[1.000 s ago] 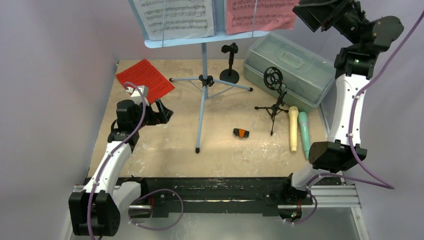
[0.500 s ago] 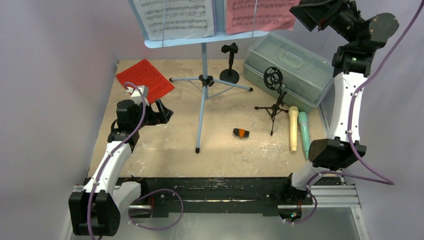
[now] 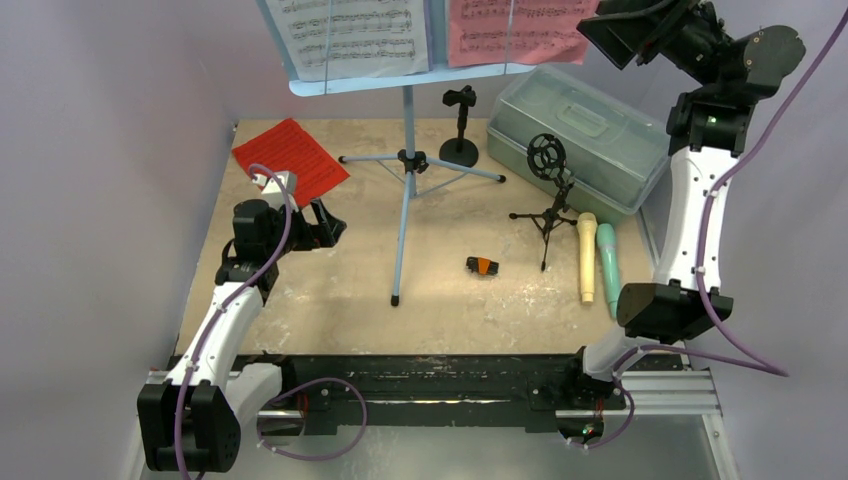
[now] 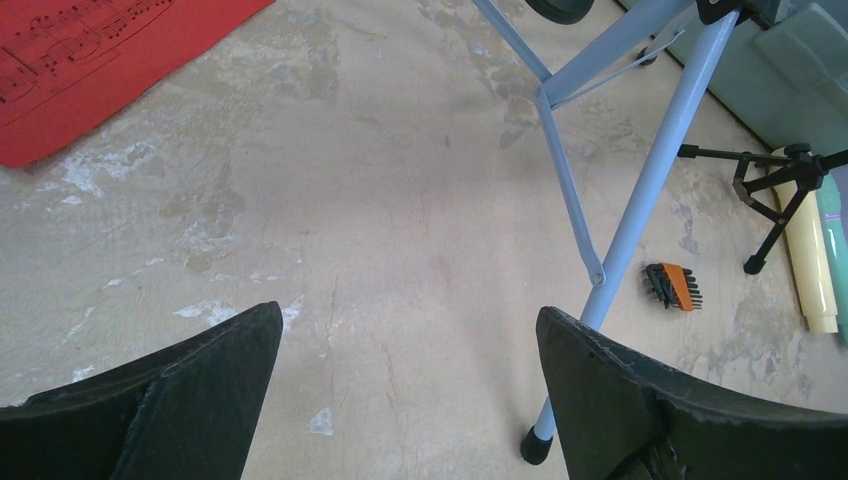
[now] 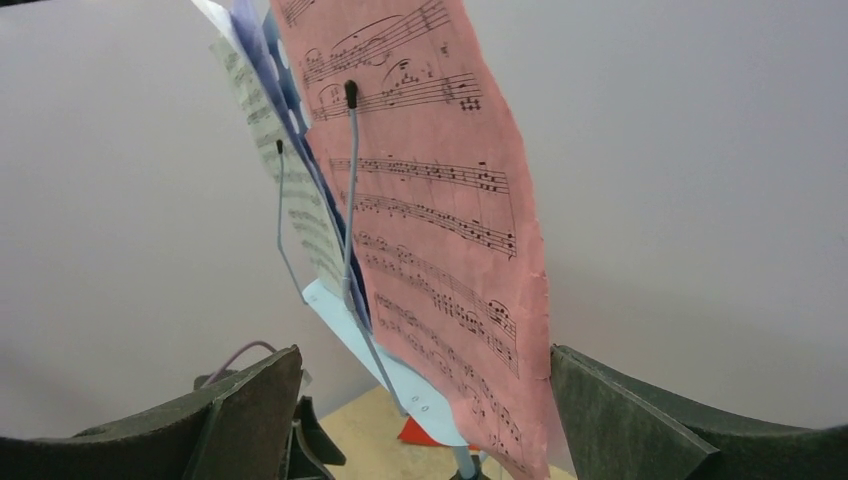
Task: Pack up the instrument practice props
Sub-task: Pick up the sheet music from the music stand.
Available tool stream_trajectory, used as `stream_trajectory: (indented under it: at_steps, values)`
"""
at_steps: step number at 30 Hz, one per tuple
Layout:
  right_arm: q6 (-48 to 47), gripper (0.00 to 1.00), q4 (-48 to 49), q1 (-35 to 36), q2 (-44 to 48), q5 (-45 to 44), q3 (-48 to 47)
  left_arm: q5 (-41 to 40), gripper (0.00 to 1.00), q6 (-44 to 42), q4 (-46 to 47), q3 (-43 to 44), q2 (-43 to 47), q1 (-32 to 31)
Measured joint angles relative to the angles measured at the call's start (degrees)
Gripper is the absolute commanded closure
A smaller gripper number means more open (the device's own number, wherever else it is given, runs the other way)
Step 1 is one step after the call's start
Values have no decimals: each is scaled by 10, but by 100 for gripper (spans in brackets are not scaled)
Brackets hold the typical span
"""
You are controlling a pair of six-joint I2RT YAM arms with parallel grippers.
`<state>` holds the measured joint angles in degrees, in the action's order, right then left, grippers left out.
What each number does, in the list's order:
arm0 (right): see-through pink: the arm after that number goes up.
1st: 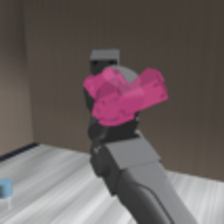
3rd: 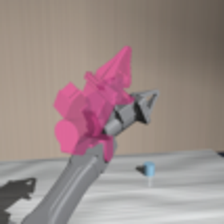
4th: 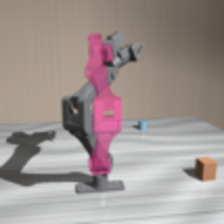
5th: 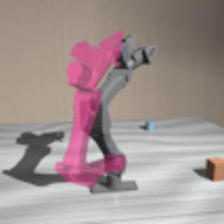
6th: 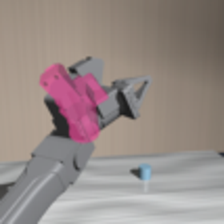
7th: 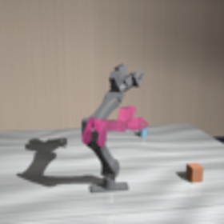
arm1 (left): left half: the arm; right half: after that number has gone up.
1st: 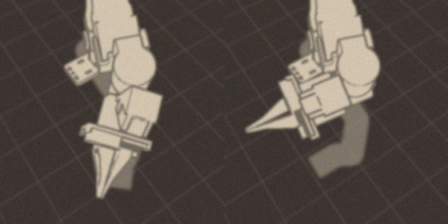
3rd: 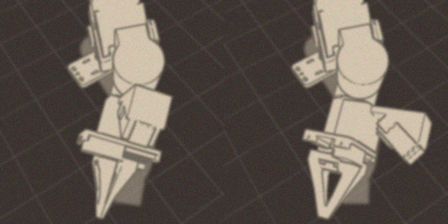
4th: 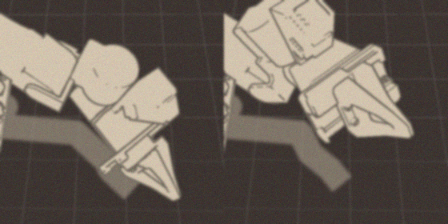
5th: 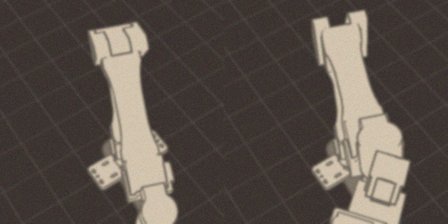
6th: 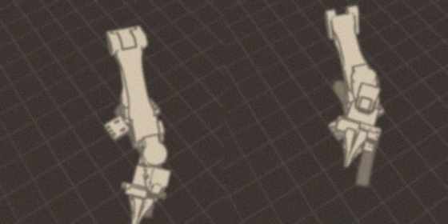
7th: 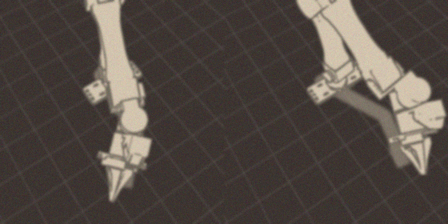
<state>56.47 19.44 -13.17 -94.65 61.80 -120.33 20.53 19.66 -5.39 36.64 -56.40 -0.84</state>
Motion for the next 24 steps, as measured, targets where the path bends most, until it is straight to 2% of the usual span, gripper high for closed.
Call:
stream_trajectory:
  at_steps: [17,24]
  values:
    - [-38,5,-27,0,47,24,-9,0,2,0,0,0,0,0]
    - [-46,29,-33,0,47,24,-9,0,2,0,0,0,0,0]
